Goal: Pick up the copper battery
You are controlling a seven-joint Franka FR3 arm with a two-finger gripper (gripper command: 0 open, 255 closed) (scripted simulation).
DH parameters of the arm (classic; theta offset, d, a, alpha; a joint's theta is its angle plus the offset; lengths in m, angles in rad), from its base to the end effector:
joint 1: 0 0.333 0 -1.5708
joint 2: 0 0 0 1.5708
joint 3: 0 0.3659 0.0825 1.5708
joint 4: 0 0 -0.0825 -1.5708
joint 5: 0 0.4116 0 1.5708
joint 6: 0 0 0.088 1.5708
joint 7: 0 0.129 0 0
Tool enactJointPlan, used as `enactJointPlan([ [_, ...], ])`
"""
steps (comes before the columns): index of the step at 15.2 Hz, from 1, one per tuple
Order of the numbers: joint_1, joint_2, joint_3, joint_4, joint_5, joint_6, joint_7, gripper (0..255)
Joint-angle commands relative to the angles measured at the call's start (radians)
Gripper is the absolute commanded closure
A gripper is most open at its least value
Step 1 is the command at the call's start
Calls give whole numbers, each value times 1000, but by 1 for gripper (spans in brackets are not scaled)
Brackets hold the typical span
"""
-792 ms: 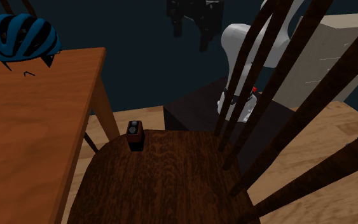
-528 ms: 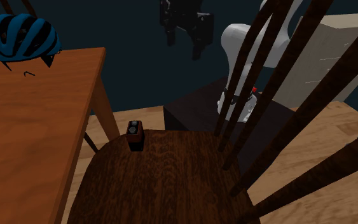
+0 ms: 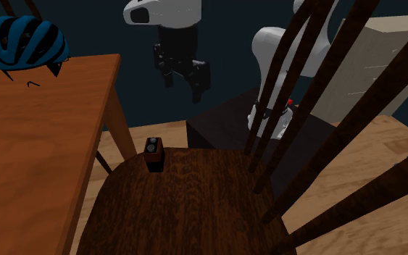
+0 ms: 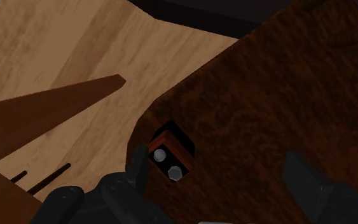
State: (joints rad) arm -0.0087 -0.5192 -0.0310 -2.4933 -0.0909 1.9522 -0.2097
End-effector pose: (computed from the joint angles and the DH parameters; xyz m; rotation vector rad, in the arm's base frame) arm 0.3857 -0.0238 0.4752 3.0590 0.3209 -0.0462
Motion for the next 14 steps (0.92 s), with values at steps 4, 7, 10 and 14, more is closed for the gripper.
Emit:
enactJointPlan([
  [4,13,182,-41,20,4,182,-103,0],
  [7,21,296,-60,48,18,277,-168,0],
  [10,29,414,-73,90,43,362,-238,0],
  [14,32,506,-77,121,67,427,-289,0],
])
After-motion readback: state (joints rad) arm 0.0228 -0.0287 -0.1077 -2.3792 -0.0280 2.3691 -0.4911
